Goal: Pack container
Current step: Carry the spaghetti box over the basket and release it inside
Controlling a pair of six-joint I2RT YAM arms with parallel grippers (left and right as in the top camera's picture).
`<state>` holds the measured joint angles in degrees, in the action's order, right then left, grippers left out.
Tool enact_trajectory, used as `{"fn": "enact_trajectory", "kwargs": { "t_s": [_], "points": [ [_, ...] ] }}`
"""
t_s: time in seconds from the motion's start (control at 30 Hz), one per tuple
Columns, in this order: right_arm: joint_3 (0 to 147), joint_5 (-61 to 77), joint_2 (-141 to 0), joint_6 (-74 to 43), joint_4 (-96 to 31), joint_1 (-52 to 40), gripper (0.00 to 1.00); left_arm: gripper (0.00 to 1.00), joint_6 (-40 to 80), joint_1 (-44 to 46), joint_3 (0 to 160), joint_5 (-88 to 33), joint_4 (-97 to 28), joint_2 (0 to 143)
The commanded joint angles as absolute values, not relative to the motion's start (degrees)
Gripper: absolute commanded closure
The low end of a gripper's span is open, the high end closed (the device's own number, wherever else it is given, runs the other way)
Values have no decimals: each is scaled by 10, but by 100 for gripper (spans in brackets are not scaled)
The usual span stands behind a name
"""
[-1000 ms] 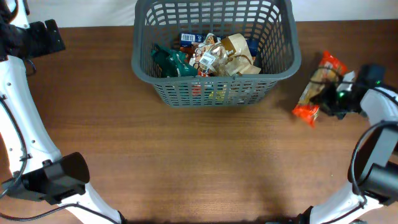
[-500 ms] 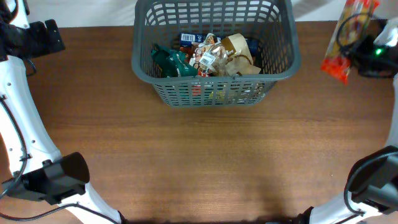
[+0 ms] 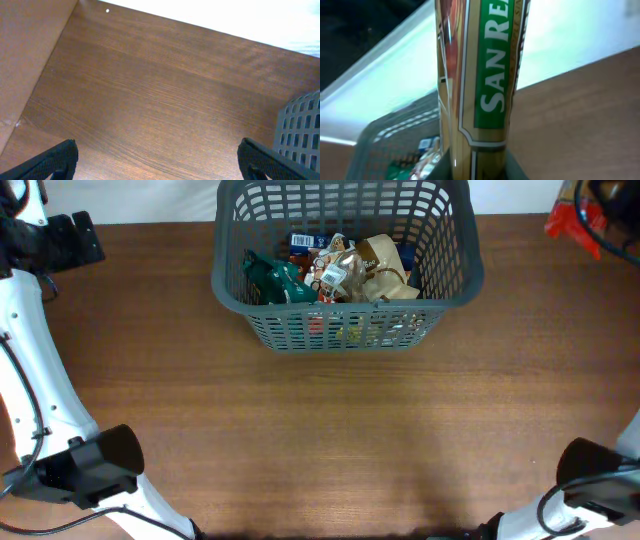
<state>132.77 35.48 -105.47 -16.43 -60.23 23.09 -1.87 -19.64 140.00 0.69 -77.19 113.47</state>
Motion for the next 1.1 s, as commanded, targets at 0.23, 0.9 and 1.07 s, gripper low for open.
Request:
{"fn": "enact_trajectory", "kwargs": {
  "t_s": [0.23,0.9,1.07],
  "points": [
    [1409,389,-1015,-55,-669,72,92,1,-13,-200,1398,7,-772,1136],
    [1408,77,-1049,392,-686,-181,96,1,-13,-200,1398,7,-772,1135],
    [1408,77,-1084,515,-685,-179,96,1,-13,-200,1398,7,-772,1136]
  ]
}}
